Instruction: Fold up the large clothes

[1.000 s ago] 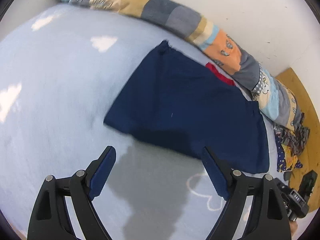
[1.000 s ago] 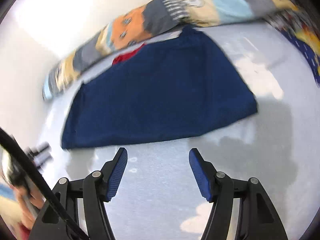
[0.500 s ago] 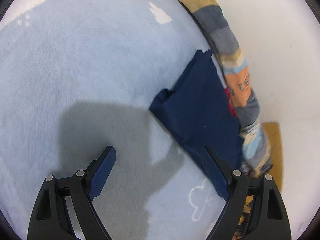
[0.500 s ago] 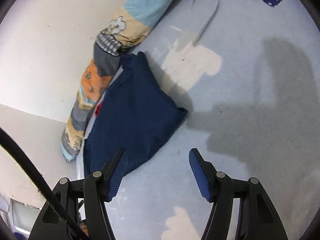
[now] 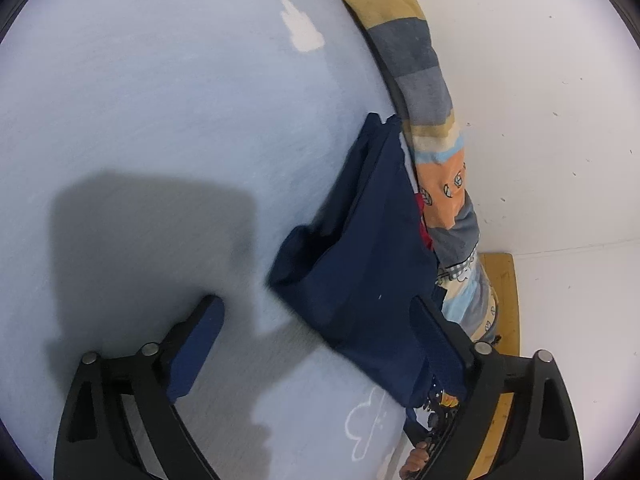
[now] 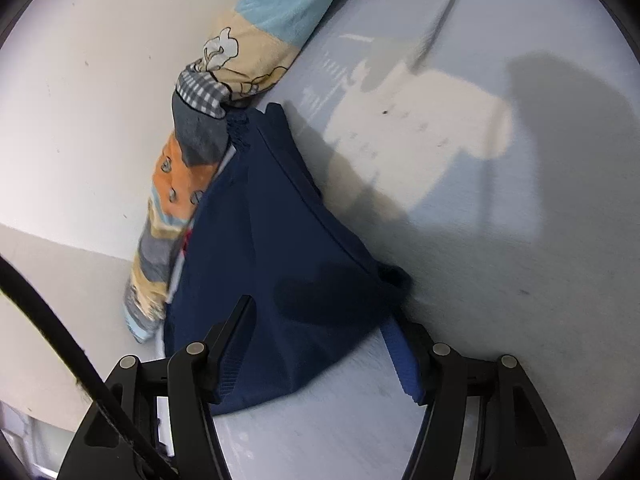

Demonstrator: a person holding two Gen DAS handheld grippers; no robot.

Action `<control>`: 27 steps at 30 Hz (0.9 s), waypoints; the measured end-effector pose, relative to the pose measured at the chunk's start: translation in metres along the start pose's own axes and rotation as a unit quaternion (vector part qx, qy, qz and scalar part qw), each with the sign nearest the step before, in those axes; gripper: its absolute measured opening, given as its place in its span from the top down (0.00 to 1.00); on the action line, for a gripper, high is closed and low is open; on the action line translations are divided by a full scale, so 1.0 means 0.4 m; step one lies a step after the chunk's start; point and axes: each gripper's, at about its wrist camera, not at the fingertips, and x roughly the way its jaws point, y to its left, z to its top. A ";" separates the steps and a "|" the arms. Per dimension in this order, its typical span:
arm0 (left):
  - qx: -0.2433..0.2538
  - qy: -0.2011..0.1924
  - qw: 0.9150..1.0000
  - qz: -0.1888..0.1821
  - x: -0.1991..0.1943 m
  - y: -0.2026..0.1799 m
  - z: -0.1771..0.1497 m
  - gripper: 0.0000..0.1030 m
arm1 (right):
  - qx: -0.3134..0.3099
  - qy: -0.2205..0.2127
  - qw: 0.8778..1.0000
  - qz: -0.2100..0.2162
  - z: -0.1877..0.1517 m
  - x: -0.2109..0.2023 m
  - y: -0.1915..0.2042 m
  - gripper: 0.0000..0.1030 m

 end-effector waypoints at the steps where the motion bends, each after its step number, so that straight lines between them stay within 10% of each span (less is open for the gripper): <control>1: 0.003 0.001 1.000 0.003 0.013 -0.009 0.007 0.09 | 0.002 0.000 1.000 0.003 0.003 0.008 0.002 0.33; 8: 0.028 -0.008 1.000 -0.002 0.095 -0.063 0.057 0.08 | -0.012 -0.007 0.999 0.031 0.016 0.058 0.032 0.36; 14: 0.074 0.001 0.997 0.007 0.165 -0.115 0.075 0.08 | -0.027 0.008 0.999 0.025 0.026 0.105 0.024 0.75; 16: 0.097 0.008 0.995 0.015 0.184 -0.134 0.070 0.29 | -0.038 0.010 0.999 0.019 0.027 0.105 0.033 0.78; 17: 0.096 0.021 0.995 0.017 0.197 -0.133 0.068 0.68 | -0.047 0.009 0.999 0.015 0.027 0.105 0.041 0.79; 18: 0.083 0.039 0.996 0.017 0.216 -0.125 0.066 0.84 | -0.060 0.006 0.998 0.011 0.025 0.103 0.051 0.80; 27: 0.146 -0.001 0.986 0.086 0.184 -0.192 0.027 0.86 | -0.159 -0.023 0.985 -0.058 0.010 0.061 0.169 0.87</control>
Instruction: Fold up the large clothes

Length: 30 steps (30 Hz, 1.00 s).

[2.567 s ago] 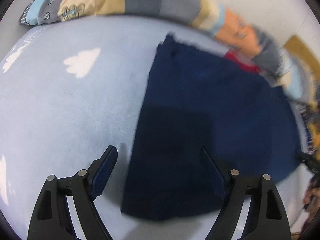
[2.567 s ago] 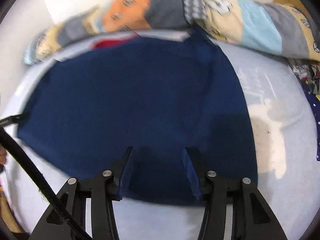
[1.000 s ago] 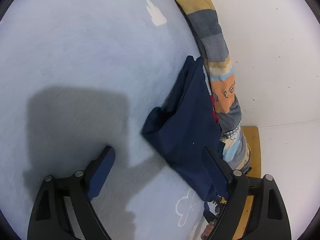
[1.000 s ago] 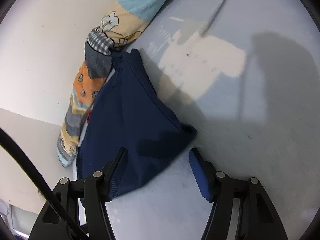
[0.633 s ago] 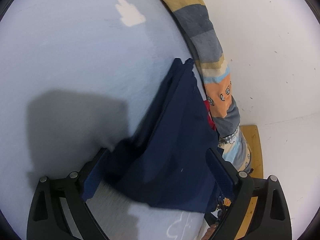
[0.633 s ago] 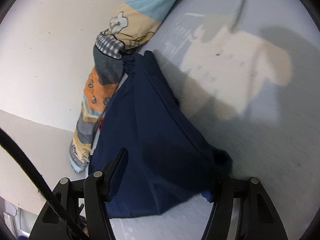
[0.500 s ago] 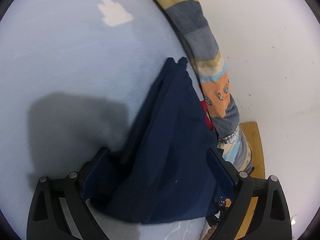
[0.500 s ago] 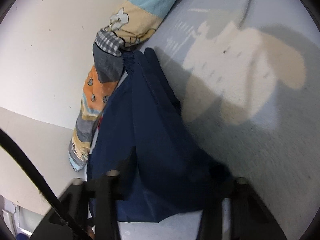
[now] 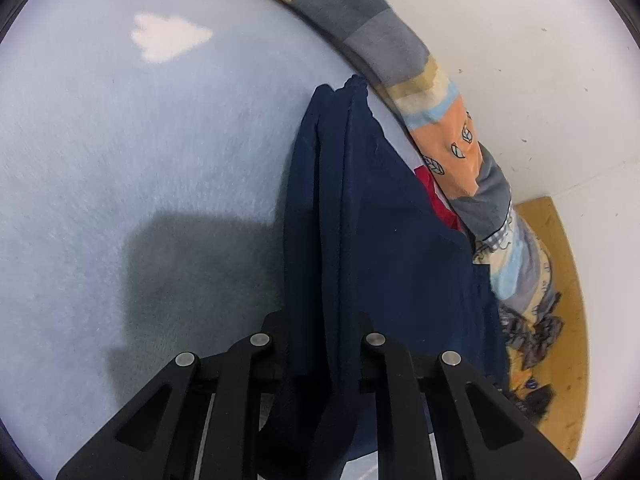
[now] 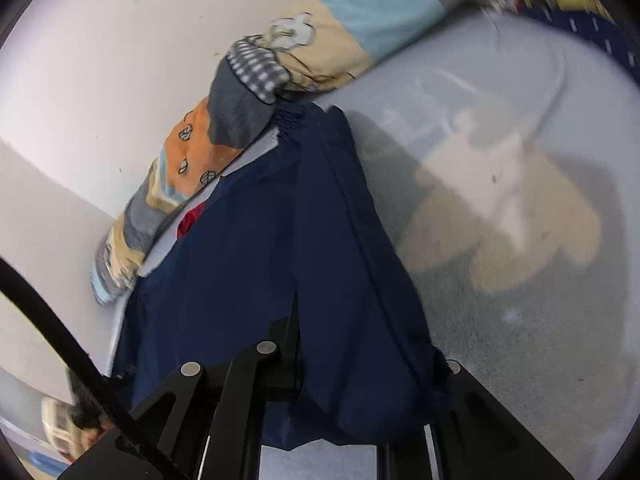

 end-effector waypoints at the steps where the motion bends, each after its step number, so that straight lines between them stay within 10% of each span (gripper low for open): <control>1: 0.000 -0.003 1.000 0.003 -0.008 -0.004 0.000 0.87 | -0.008 -0.004 1.000 -0.002 0.003 -0.010 0.012 0.87; 16: 0.009 -0.003 1.000 -0.012 -0.172 -0.011 -0.072 0.87 | -0.061 0.003 0.998 0.005 -0.056 -0.196 0.088 0.87; 30: 0.040 0.056 0.997 0.040 -0.332 0.037 -0.311 0.86 | 0.033 0.042 0.998 0.014 -0.341 -0.357 -0.123 0.87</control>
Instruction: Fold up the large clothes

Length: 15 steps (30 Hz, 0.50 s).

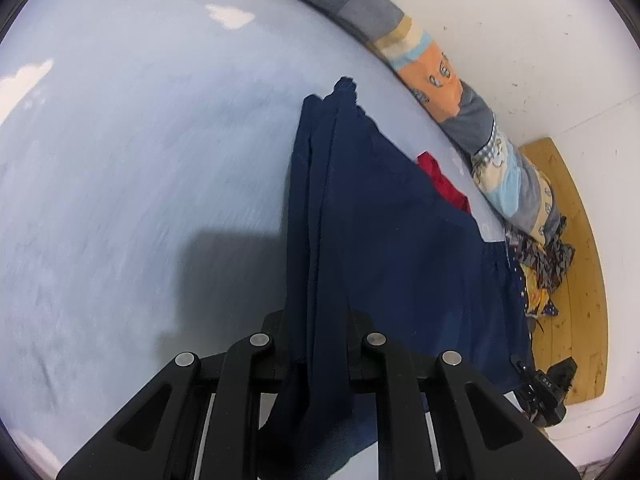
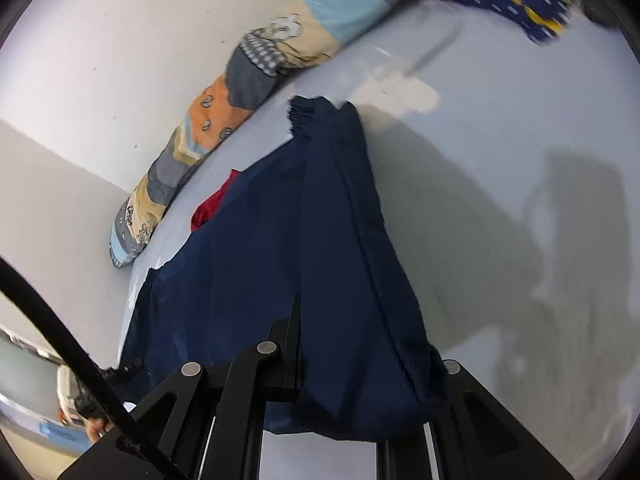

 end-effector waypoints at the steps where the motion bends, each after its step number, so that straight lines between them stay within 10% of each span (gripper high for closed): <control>1: -0.006 0.003 1.000 -0.002 -0.005 0.007 -0.009 0.86 | 0.010 0.003 1.000 0.004 -0.015 -0.011 -0.011 0.87; 7: -0.020 0.016 1.000 0.015 -0.013 0.039 -0.038 0.80 | 0.030 0.017 0.999 -0.010 -0.061 -0.033 -0.037 0.84; 10: -0.065 0.008 0.993 0.097 -0.019 0.095 -0.026 0.49 | 0.067 0.037 0.995 -0.058 -0.058 -0.018 -0.082 0.59; 15: -0.144 -0.067 0.978 0.132 -0.113 0.164 -0.014 0.46 | 0.084 -0.028 0.987 -0.133 -0.028 -0.098 -0.104 0.47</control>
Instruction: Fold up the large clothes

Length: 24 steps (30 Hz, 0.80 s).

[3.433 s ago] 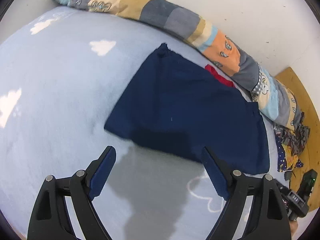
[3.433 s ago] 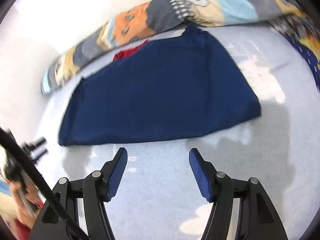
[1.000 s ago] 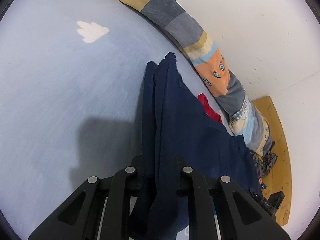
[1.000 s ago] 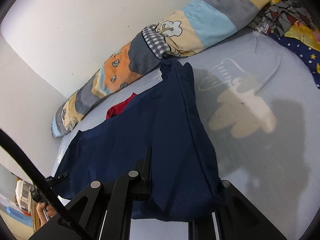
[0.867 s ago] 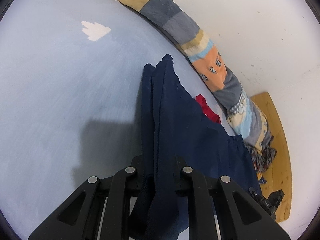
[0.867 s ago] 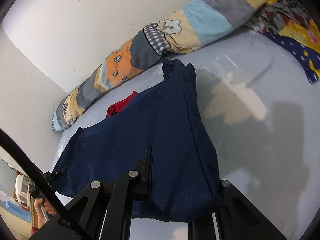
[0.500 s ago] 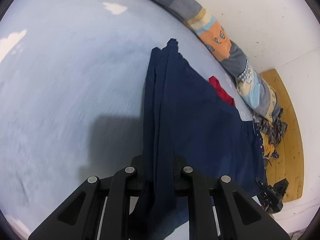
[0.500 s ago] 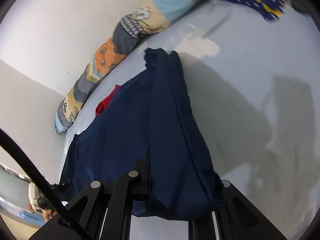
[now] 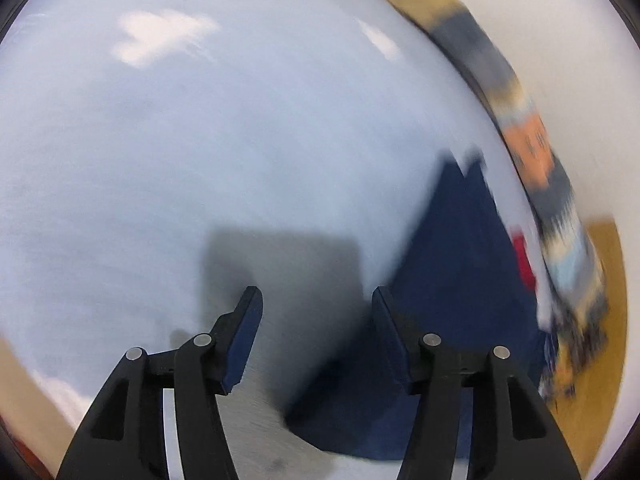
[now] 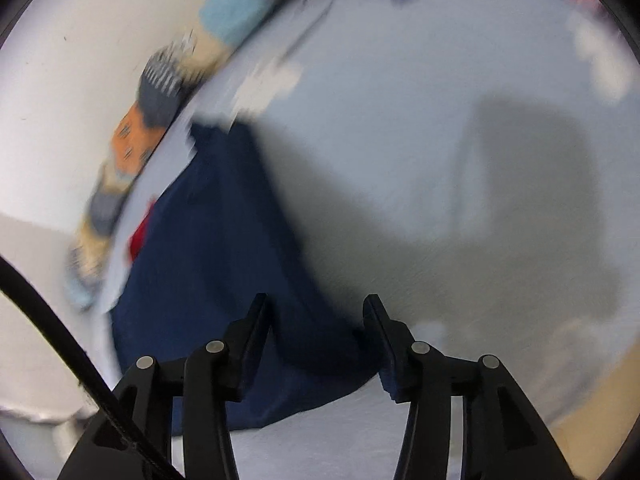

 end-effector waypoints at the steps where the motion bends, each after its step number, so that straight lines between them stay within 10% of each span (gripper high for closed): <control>1: 0.004 -0.030 0.999 0.010 -0.027 -0.007 0.004 0.46 | -0.025 -0.043 0.999 -0.018 0.010 -0.041 0.022 0.47; 4: 0.056 -0.101 0.993 0.023 -0.087 -0.080 -0.017 0.46 | -0.069 -0.127 0.989 -0.025 0.013 -0.119 0.081 0.44; 7: 0.201 -0.144 0.969 0.019 -0.110 -0.239 -0.101 0.37 | -0.160 -0.101 0.981 0.052 -0.025 -0.095 0.182 0.44; 14: 0.409 -0.030 0.910 0.053 0.068 -0.404 -0.283 0.33 | -0.215 0.050 0.974 0.044 -0.139 0.110 0.239 0.54; 18: 0.386 0.019 0.919 0.076 0.126 -0.370 -0.261 0.28 | -0.135 0.058 0.989 0.025 -0.084 0.119 0.136 0.74; 24: 0.352 -0.024 0.936 -0.005 0.059 -0.468 -0.197 0.23 | -0.159 0.011 0.986 0.043 0.013 0.072 0.235 0.59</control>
